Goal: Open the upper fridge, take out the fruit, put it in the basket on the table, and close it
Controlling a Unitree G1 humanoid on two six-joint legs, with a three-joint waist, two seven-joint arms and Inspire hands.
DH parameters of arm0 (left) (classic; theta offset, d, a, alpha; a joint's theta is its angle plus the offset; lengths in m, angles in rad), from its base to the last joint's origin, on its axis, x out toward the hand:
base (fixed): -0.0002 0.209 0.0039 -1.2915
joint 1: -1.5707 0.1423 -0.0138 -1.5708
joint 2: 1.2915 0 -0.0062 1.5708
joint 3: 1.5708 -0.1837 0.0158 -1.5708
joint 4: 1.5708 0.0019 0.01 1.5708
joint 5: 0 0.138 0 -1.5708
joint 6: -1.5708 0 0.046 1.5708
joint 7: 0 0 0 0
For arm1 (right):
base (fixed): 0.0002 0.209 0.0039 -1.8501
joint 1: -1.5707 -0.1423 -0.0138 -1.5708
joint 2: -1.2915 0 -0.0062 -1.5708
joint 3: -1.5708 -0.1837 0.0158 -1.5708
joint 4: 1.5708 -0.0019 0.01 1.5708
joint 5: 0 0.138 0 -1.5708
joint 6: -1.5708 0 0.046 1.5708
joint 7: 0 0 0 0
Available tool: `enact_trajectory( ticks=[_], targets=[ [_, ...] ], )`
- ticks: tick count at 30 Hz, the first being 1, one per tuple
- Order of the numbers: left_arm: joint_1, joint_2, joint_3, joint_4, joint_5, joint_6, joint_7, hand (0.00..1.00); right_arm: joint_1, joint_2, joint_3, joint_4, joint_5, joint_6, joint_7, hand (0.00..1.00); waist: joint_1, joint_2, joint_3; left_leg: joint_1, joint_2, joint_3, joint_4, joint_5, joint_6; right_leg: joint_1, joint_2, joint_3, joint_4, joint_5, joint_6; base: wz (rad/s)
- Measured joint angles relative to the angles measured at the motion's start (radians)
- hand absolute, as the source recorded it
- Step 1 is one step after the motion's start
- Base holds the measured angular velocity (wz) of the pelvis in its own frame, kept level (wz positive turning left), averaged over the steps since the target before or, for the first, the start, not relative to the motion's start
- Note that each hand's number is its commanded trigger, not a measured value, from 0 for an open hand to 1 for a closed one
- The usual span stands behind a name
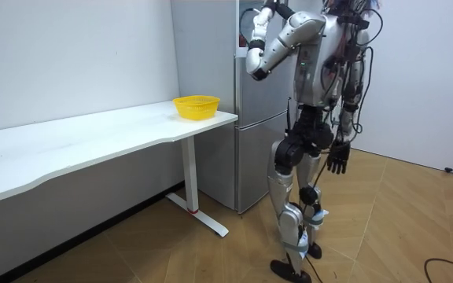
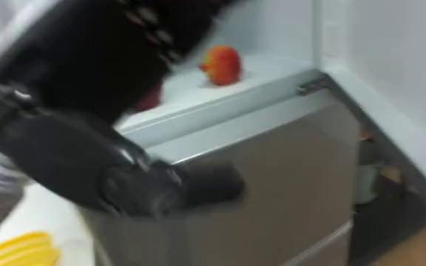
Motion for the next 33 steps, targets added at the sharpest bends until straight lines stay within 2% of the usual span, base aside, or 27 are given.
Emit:
enact_trajectory(
  ticks=[1, 2, 3, 4, 7, 11, 13, 14, 17, 21, 23, 24, 29, 31, 32, 33],
  targets=[
    [0.029, 0.0, 0.023, -0.008, 0.023, -0.011, 0.028, 0.0, 0.007, 0.008, 0.0, -0.005, -0.006, 0.0, -0.016, 0.0, 0.024, -0.009, -0.0022, 0.0, -0.001, -0.018, 0.0, 0.0, 0.0, 0.004, -0.001, -0.014, 0.0, -0.001, 0.0, 0.42],
    [0.042, 0.0, 0.033, -0.013, 0.038, -0.013, 0.043, 0.0, 0.009, 0.013, 0.0, -0.01, -0.007, 0.0, -0.024, 0.0, 0.033, -0.008, -0.0048, 0.0, -0.002, -0.026, 0.001, 0.0, 0.0, 0.008, -0.002, -0.019, 0.0, -0.002, 0.0, 0.49],
    [0.068, 0.0, 0.05, -0.017, 0.063, -0.019, 0.071, 0.0, 0.007, 0.023, 0.001, -0.013, -0.014, -0.001, -0.037, 0.0, 0.04, -0.023, -0.0029, -0.002, -0.004, -0.046, 0.001, 0.001, -0.002, 0.02, -0.007, -0.041, -0.002, -0.002, 0.001, 0.48],
    [0.089, -0.001, 0.069, -0.024, 0.084, -0.019, 0.094, 0.0, 0.007, 0.033, 0.001, -0.023, -0.025, -0.002, -0.045, 0.0, 0.062, -0.026, -0.0061, -0.005, -0.008, -0.054, 0.002, 0.002, -0.003, 0.019, -0.014, -0.06, 0.0, -0.009, 0.002, 0.42],
    [0.117, -0.002, 0.137, -0.048, 0.116, -0.02, 0.14, 0.0, 0.015, 0.053, 0.001, -0.042, -0.046, -0.004, -0.051, 0.0, 0.097, -0.03, -0.0069, -0.01, -0.015, -0.079, 0.006, 0.002, -0.002, 0.028, -0.022, -0.083, -0.001, -0.012, 0.006, 0.25],
    [0.118, -0.019, 0.233, -0.05, 0.115, -0.044, 0.209, 0.0, 0.02, 0.073, 0.001, -0.044, -0.082, -0.001, -0.052, 0.0, 0.119, -0.021, -0.0108, -0.014, -0.024, -0.11, 0.017, 0.002, -0.002, 0.047, -0.035, -0.118, -0.001, -0.016, 0.012, 0.29],
    [0.135, -0.042, 0.277, -0.05, 0.126, -0.055, 0.254, 0.0, 0.018, 0.077, 0.002, -0.052, -0.085, 0.002, -0.058, 0.0, 0.138, -0.008, -0.0158, -0.013, -0.029, -0.125, 0.019, 0.003, -0.002, 0.051, -0.038, -0.12, 0.0, -0.02, 0.015, 0.15],
    [0.143, -0.043, 0.285, -0.05, 0.132, -0.057, 0.268, 0.0, 0.018, 0.078, 0.003, -0.052, -0.085, 0.002, -0.061, 0.0, 0.144, -0.006, -0.0146, -0.013, -0.029, -0.127, 0.019, 0.003, -0.002, 0.051, -0.038, -0.12, 0.0, -0.02, 0.015, 0.0],
    [0.208, -0.042, 0.345, -0.051, 0.188, -0.06, 0.31, 0.0, 0.039, 0.071, 0.0, -0.078, -0.095, 0.001, -0.062, 0.0, 0.168, 0.007, -0.0142, -0.014, -0.031, -0.133, 0.019, 0.003, -0.001, 0.052, -0.04, -0.124, 0.001, -0.025, 0.015, 0.06],
    [0.28, -0.041, 0.417, -0.05, 0.235, -0.061, 0.356, 0.0, 0.049, 0.072, 0.0, -0.078, -0.114, 0.002, -0.06, 0.0, 0.176, -0.001, -0.0104, -0.027, -0.034, -0.17, 0.022, 0.003, -0.001, 0.052, -0.053, -0.167, 0.003, -0.038, 0.012, 0.26],
    [0.332, -0.042, 0.439, -0.048, 0.255, -0.074, 0.364, 0.0, 0.063, 0.071, -0.001, -0.077, -0.113, -0.002, -0.061, 0.0, 0.182, -0.004, -0.0089, -0.024, -0.035, -0.183, 0.022, 0.003, -0.001, 0.061, -0.053, -0.178, 0.006, -0.041, 0.011, 0.19],
    [0.384, -0.047, 0.449, -0.048, 0.268, -0.077, 0.365, 0.0, 0.073, 0.071, 0.0, -0.077, -0.113, -0.003, -0.061, 0.0, 0.196, -0.005, -0.0084, -0.018, -0.035, -0.183, 0.022, 0.003, -0.001, 0.069, -0.052, -0.177, 0.003, -0.043, 0.011, 0.06],
    [0.59, -0.112, 0.475, 0.011, 0.292, -0.082, 0.387, 0.0, 0.072, 0.072, -0.001, -0.061, -0.114, -0.006, -0.062, 0.0, 0.202, -0.014, -0.0013, -0.024, -0.038, -0.211, 0.021, 0.003, -0.001, 0.076, -0.056, -0.203, -0.002, -0.049, 0.011, 0.16],
    [0.703, -0.157, 0.467, 0.043, 0.34, -0.073, 0.41, 0.0, 0.073, 0.072, -0.005, -0.065, -0.114, -0.005, -0.061, 0.0, 0.199, -0.017, 0.0016, -0.034, -0.042, -0.222, 0.027, 0.003, -0.001, 0.073, -0.055, -0.208, -0.002, -0.051, 0.013, 0.13],
    [0.723, -0.163, 0.466, 0.05, 0.346, -0.071, 0.415, 0.0, 0.073, 0.072, -0.01, -0.068, -0.114, -0.005, -0.06, 0.0, 0.198, -0.017, 0.0028, -0.038, -0.043, -0.225, 0.032, 0.003, -0.001, 0.072, -0.055, -0.21, -0.002, -0.052, 0.014, 0.13],
    [0.755, -0.172, 0.468, 0.071, 0.354, -0.069, 0.423, 0.0, 0.078, 0.072, -0.024, -0.077, -0.114, -0.004, -0.06, 0.0, 0.199, -0.024, 0.0073, -0.044, -0.046, -0.235, 0.034, 0.003, -0.001, 0.069, -0.057, -0.212, -0.003, -0.052, 0.015, 0.19]
  ],
)
